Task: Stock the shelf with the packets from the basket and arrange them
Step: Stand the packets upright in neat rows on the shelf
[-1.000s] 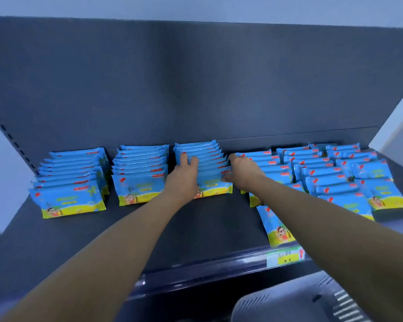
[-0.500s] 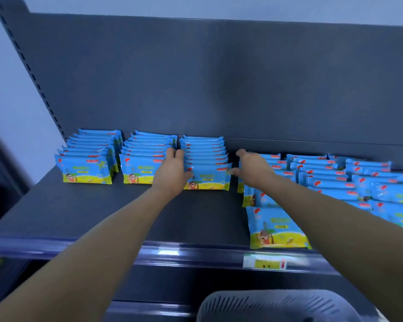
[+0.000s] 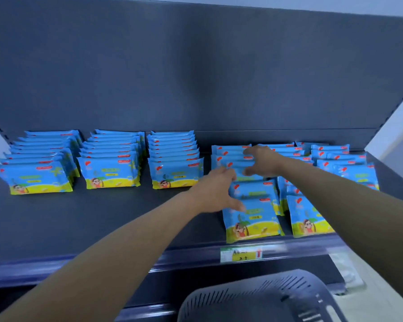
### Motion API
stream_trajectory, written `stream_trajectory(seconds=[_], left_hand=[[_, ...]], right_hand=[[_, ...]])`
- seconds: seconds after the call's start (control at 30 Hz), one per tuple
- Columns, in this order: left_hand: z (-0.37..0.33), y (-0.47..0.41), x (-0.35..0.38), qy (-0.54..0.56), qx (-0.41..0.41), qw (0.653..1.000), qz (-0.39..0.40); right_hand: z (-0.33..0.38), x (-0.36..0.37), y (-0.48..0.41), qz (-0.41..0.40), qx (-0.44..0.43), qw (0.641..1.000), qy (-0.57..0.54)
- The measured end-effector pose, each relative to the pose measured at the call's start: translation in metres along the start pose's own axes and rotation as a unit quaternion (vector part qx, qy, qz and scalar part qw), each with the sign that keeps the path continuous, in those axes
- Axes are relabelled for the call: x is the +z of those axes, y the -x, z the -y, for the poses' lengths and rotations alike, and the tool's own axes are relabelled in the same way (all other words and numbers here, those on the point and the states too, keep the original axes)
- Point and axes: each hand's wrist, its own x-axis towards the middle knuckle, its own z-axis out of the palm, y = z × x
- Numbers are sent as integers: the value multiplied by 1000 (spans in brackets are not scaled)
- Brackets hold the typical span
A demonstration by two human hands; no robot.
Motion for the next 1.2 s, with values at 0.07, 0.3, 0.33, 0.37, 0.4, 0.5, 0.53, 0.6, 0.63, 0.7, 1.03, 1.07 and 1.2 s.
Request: stream_trajectory(seconds=[0.07,0.3,0.33,0.37,0.4,0.5,0.53,0.6,0.63,0.7,1.03,1.07,1.2], left_hand=[[-5,-8,14,-70,-6,997,39],[-13,-31,27,25,-47,998,42],[-15,-34,24,16,-52,998,17],[-17,-37,22,-1,-59,998,-15],[-18,-42,20,-22,-68,996,-44],[-19,-52,21,-102,-97,987,-79],[-20,-53,23,-116,-102,984,-91],[-23,-53,23,-101,-105,983,-111],[-25,-53,21,-76,-108,985,-108],[-23,-55,20,-52,-116,989,-74],[-2,-67,16,-165,-57,981,-90],[-1,-68,16,-170,-50,980,-95],[0,-69,15,-188,-38,977,-97]], right_hand=[[-9,2,-4,39,-5,999,-6],[-28,3,-31,47,-64,996,-39],[-29,2,-37,42,-70,995,-61],[-30,1,-44,32,-79,994,-63],[-31,-1,-50,27,-84,995,-45],[-32,-7,-63,38,-115,993,-11],[-32,-10,-65,49,-123,991,-8],[-31,-14,-72,74,-123,990,0],[-29,-15,-75,89,-118,989,8],[-25,-16,-80,112,-110,987,41],[-9,-17,-105,185,-77,977,73],[-7,-19,-107,184,-78,977,72],[-6,-20,-111,211,-95,970,71]])
